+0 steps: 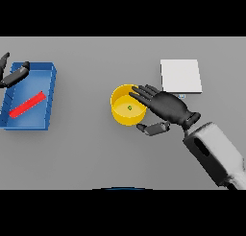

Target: Pick up the red beaker and tilt it to pour out 1 green nut into yellow bowl. Pick up the yellow bowl and place it on the metallic measuring scale.

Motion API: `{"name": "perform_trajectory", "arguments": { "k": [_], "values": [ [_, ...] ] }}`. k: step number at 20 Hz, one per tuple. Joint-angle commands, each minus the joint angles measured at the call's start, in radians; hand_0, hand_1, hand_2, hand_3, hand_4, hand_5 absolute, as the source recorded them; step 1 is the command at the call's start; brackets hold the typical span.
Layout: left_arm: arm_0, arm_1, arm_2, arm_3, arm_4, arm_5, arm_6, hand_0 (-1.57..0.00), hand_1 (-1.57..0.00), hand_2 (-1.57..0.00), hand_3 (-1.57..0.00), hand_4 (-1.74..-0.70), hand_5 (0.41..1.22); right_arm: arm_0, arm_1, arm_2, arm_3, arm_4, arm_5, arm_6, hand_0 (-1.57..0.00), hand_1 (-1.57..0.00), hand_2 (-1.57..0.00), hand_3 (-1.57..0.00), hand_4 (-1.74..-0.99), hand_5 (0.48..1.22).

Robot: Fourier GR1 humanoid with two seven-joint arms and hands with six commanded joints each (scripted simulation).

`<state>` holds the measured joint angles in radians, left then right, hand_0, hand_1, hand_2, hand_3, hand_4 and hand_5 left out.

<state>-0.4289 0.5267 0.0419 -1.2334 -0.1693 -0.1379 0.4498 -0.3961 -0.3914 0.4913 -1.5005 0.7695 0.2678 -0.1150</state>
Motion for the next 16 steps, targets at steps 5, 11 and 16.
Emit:
{"name": "perform_trajectory", "arguments": {
  "k": [5,11,16],
  "values": [
    [-0.01,-0.002,-0.001,0.003,0.0,-0.003,-0.005,0.0,0.0,0.0,0.0,-0.81,0.695,-0.103,0.002,0.081,0.121,0.059,0.043,-0.075,0.0,0.0,0.0,0.0,-1.156,0.642],
    [-0.005,0.011,0.009,0.001,0.006,-0.012,0.002,0.0,0.0,0.0,0.0,-0.81,0.7,-0.215,0.025,0.151,0.239,0.09,0.141,-0.098,0.0,0.0,0.0,0.0,-1.162,0.667],
    [-0.008,0.016,0.007,0.02,-0.002,-0.016,-0.026,0.0,0.0,0.0,0.0,-0.8,0.703,-0.273,0.059,0.191,0.32,0.112,0.189,-0.075,0.0,0.0,0.0,0.0,-1.181,0.674]
  ]
}}
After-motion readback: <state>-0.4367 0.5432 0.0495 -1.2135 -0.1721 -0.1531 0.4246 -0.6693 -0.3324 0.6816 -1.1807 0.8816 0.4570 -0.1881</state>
